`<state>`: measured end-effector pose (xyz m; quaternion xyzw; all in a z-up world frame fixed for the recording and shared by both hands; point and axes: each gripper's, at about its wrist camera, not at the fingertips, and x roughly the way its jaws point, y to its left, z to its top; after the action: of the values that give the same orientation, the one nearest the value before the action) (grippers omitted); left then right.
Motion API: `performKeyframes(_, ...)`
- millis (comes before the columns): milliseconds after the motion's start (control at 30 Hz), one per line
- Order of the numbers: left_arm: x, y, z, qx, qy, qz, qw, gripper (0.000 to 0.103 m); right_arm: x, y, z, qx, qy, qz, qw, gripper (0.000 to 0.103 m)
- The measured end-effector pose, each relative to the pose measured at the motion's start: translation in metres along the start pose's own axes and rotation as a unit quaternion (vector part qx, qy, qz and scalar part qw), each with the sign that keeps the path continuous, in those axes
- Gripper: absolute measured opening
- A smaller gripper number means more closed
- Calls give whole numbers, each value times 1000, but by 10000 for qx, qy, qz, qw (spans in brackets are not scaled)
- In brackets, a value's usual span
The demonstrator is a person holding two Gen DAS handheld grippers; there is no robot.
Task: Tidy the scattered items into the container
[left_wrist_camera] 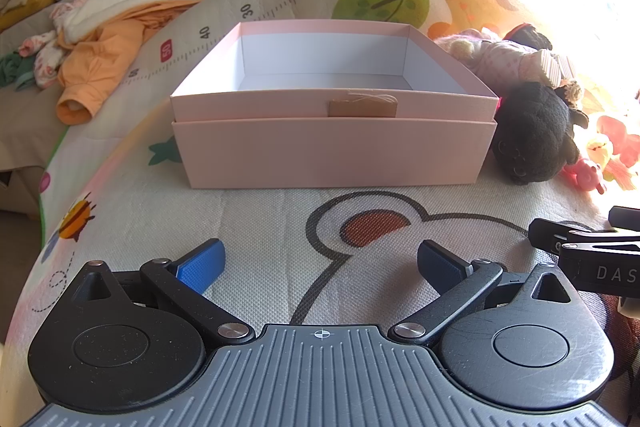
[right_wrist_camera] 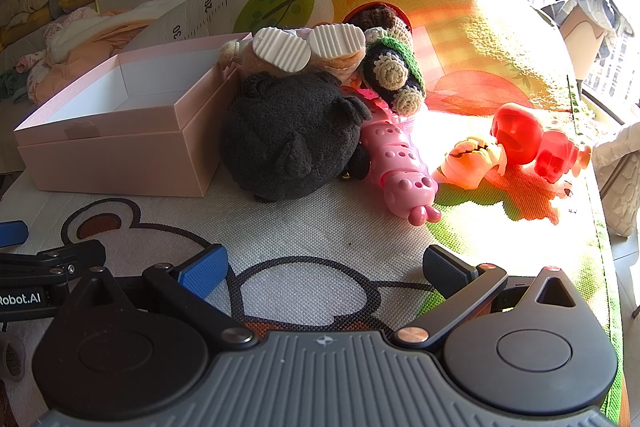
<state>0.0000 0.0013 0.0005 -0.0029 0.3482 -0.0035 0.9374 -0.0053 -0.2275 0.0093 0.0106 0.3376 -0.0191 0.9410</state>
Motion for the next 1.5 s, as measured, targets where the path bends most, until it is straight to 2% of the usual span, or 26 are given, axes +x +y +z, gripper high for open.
performKeyframes(1500,0,0,0,13,1,-15,10000,103,-4,0,2,5,7,4,10000,103)
